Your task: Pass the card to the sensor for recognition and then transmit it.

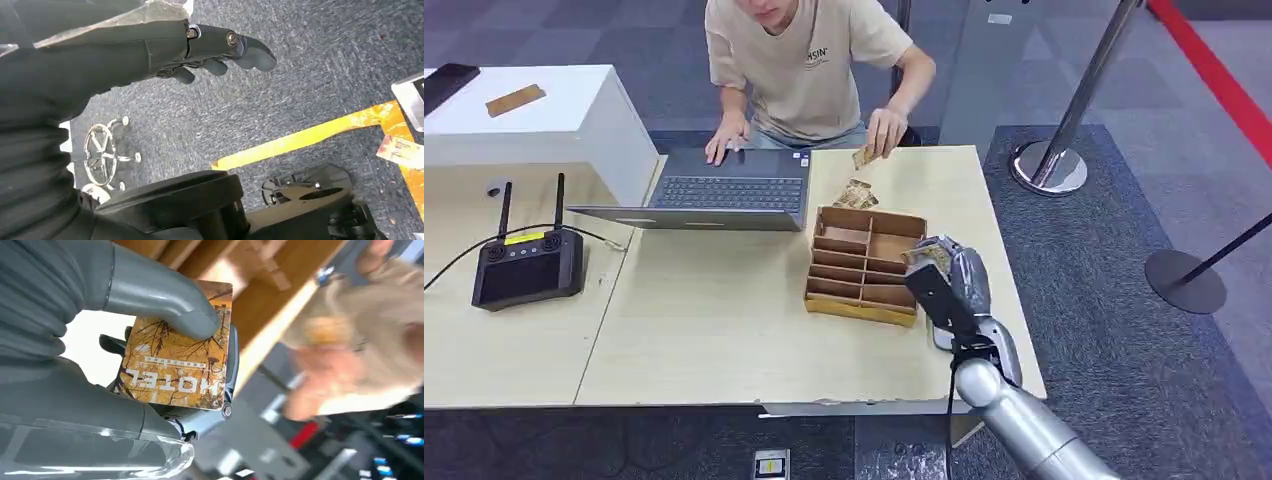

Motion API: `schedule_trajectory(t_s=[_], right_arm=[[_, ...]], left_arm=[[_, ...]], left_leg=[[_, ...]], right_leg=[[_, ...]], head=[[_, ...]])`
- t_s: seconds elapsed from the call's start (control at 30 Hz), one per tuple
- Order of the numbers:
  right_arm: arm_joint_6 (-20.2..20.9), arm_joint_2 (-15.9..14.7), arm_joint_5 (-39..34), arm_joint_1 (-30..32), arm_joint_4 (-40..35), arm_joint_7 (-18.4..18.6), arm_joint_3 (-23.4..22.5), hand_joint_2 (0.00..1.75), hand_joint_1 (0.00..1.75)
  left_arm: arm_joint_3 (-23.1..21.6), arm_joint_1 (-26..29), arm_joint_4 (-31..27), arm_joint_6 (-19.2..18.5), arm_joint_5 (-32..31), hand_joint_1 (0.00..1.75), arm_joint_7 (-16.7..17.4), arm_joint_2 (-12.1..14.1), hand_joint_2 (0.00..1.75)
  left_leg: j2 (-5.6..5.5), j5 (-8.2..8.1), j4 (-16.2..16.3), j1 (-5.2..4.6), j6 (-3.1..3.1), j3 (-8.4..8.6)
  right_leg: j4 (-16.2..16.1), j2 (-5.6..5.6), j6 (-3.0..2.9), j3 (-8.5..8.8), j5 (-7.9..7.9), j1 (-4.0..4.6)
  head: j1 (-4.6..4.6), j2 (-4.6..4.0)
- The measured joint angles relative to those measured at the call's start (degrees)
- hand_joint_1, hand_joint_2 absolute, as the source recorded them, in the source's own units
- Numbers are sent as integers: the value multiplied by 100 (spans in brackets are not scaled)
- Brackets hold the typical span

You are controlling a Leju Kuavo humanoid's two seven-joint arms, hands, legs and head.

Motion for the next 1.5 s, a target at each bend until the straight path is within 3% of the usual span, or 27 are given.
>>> schedule_trajectory(t_s=[0.3,0.5,0.73,0.97,1.1,1.5], right_arm=[[0,-107,-296,483,251,26,-593,175,175],[2,-144,45,513,459,273,-698,175,175],[2,-129,318,558,730,266,-866,175,175],[0,-129,508,546,832,330,-866,175,175],[-9,-55,1075,383,1338,822,-796,175,175],[17,74,902,129,1993,817,-608,175,175]], left_arm=[[79,0,0,22,55,0,31,0,175],[107,-4,0,24,42,0,70,0,175],[116,-4,0,55,26,0,105,0,175],[116,-5,0,59,18,0,138,0,175],[116,-11,0,59,-35,0,166,0,175],[116,-15,0,57,-52,0,166,0,175]], left_leg=[[3,0,0,0,0,-2],[2,0,0,0,0,-1],[2,0,-1,0,0,-1],[4,0,-1,0,0,0],[3,0,-1,1,0,23],[11,0,-1,3,0,75]], right_leg=[[0,2,1,-2,0,0],[0,2,0,-2,0,0],[1,2,0,-1,0,1],[1,2,0,0,0,1],[0,2,0,21,0,1],[-4,6,1,71,2,3]], head=[[-2,-2],[-2,0],[-2,0],[-2,0],[-2,0],[-2,0]])
